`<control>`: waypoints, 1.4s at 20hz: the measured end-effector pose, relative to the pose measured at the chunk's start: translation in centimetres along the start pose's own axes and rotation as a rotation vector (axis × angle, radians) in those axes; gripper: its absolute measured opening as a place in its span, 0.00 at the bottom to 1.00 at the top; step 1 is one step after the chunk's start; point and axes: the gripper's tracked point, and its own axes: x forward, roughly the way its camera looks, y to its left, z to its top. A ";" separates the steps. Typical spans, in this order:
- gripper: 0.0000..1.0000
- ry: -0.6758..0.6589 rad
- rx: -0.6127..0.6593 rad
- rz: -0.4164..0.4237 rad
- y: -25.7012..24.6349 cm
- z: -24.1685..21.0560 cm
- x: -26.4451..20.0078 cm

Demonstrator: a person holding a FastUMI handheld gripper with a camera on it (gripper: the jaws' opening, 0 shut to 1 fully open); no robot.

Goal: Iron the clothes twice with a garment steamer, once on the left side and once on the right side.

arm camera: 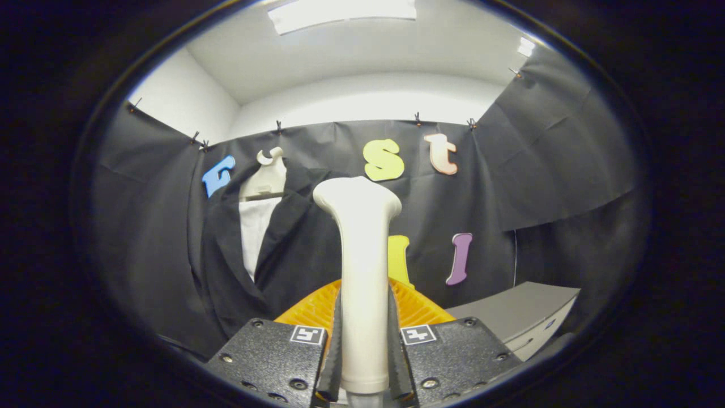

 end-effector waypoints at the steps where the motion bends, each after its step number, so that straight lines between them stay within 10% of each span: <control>1: 0.36 -0.017 -0.003 0.010 0.8 0.7 0.9; 10: 0.36 -0.118 -0.058 0.037 5.2 4.6 7.0; 28: 0.36 0.025 -0.094 0.082 4.6 -4.7 3.2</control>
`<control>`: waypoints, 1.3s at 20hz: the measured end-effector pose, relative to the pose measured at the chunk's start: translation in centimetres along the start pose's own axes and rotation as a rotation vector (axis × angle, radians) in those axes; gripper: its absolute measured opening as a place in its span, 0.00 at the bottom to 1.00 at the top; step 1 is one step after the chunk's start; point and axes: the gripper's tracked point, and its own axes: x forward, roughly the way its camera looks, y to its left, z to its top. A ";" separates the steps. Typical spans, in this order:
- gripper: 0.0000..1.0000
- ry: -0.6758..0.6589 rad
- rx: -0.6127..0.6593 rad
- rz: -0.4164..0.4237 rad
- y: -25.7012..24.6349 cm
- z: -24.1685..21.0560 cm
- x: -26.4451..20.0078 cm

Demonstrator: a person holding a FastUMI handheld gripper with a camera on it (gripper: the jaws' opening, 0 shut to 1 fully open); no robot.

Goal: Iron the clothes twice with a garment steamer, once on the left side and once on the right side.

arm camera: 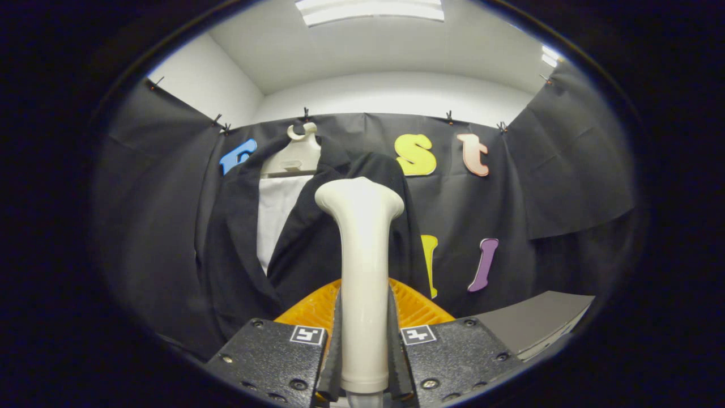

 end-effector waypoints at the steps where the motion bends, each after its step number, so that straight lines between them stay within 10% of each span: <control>1: 0.36 0.007 -0.010 0.004 0.2 -0.4 -0.4; 26: 0.36 0.315 -0.090 0.014 0.3 -16.1 -9.5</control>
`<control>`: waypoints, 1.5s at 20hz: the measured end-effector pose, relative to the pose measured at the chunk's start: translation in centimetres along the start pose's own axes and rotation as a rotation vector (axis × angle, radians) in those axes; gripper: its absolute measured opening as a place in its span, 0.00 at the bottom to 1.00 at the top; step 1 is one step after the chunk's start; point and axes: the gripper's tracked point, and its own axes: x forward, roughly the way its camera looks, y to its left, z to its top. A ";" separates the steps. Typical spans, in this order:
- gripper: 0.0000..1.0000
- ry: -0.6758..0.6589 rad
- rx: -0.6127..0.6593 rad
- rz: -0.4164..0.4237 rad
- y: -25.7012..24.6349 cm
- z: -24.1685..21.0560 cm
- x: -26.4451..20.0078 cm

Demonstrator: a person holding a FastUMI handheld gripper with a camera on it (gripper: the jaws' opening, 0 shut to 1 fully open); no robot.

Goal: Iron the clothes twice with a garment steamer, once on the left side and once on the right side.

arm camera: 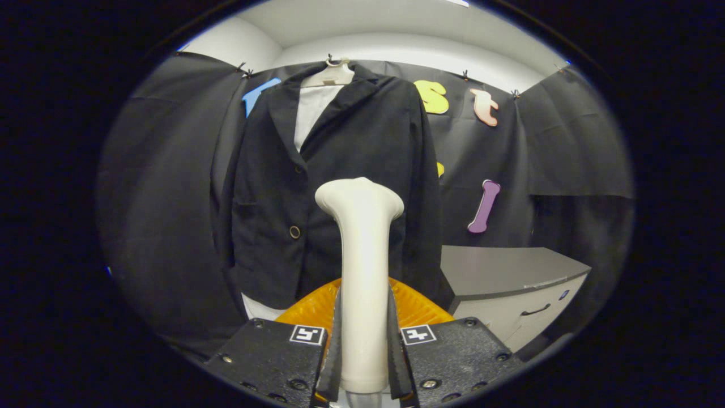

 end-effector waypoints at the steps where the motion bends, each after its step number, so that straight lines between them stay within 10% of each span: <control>1: 0.36 0.011 -0.005 0.000 0.0 -0.5 0.1; 23: 0.36 0.352 -0.095 0.022 -0.9 -17.9 -2.0; 30: 0.36 0.137 -0.081 0.062 2.8 -7.7 -5.8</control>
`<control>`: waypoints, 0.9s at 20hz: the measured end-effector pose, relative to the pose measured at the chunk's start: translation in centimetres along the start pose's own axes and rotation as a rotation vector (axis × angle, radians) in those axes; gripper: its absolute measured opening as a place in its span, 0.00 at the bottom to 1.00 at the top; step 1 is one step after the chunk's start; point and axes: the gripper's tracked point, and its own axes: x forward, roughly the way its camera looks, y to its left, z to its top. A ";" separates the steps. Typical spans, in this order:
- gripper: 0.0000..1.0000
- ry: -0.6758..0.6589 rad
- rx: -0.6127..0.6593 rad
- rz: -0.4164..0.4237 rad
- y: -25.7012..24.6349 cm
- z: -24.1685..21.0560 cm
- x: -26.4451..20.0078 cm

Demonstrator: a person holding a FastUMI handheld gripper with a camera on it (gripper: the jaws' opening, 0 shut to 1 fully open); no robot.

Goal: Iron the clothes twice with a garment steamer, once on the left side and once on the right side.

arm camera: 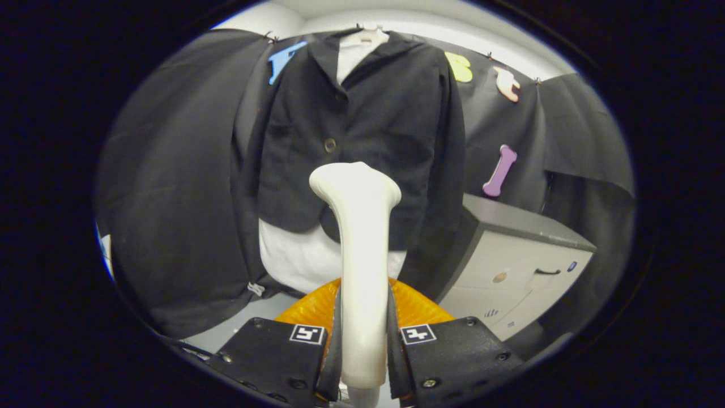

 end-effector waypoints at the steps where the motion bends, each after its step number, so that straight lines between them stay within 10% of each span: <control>1: 0.36 -0.053 0.004 0.006 0.6 2.4 -0.6; 18: 0.36 -0.683 0.012 0.094 11.5 33.0 1.4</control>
